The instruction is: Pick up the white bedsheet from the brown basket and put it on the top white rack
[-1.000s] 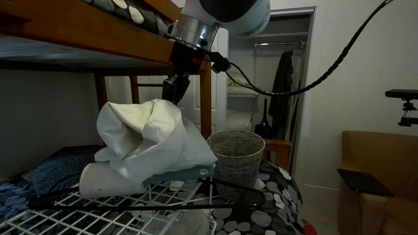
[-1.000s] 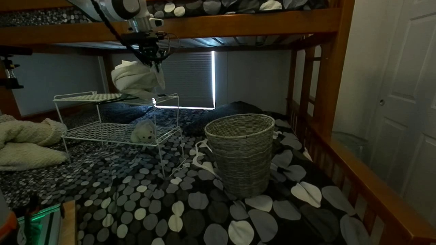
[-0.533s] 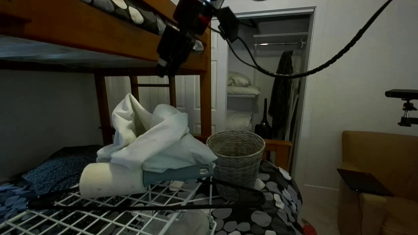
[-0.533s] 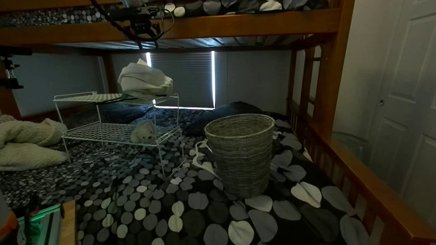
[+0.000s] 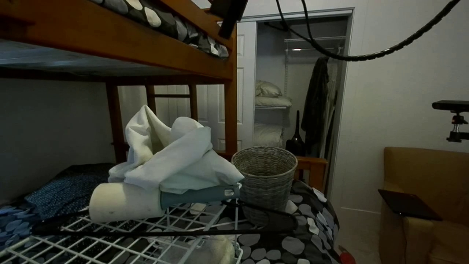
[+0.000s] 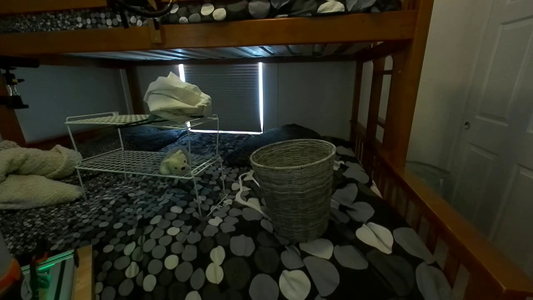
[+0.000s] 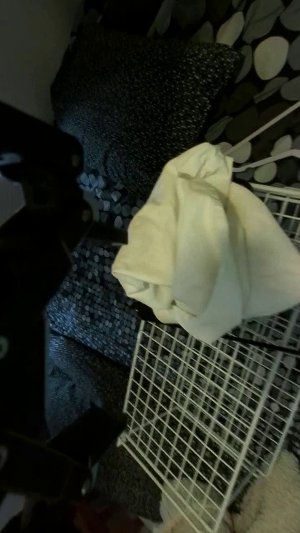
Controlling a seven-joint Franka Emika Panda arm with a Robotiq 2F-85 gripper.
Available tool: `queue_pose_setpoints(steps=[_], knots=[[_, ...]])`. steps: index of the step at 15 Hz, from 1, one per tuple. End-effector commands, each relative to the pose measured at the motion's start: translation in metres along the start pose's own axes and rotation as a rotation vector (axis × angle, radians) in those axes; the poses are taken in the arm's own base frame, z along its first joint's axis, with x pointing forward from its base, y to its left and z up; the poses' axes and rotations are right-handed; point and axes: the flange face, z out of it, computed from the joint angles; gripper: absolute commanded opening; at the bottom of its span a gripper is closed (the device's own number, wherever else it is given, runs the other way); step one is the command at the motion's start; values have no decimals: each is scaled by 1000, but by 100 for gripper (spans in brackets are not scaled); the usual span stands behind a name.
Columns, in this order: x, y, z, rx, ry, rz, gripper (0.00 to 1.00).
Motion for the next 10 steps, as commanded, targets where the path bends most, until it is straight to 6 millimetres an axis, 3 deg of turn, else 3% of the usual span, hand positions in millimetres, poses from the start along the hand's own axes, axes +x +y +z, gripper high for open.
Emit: queue_pose_setpoints(steps=[1, 6, 10], knots=[[-30, -7, -23, 45, -131, 59, 100], [-98, 6, -29, 29, -258, 261, 100], [-162, 30, 11, -27, -379, 430, 100]])
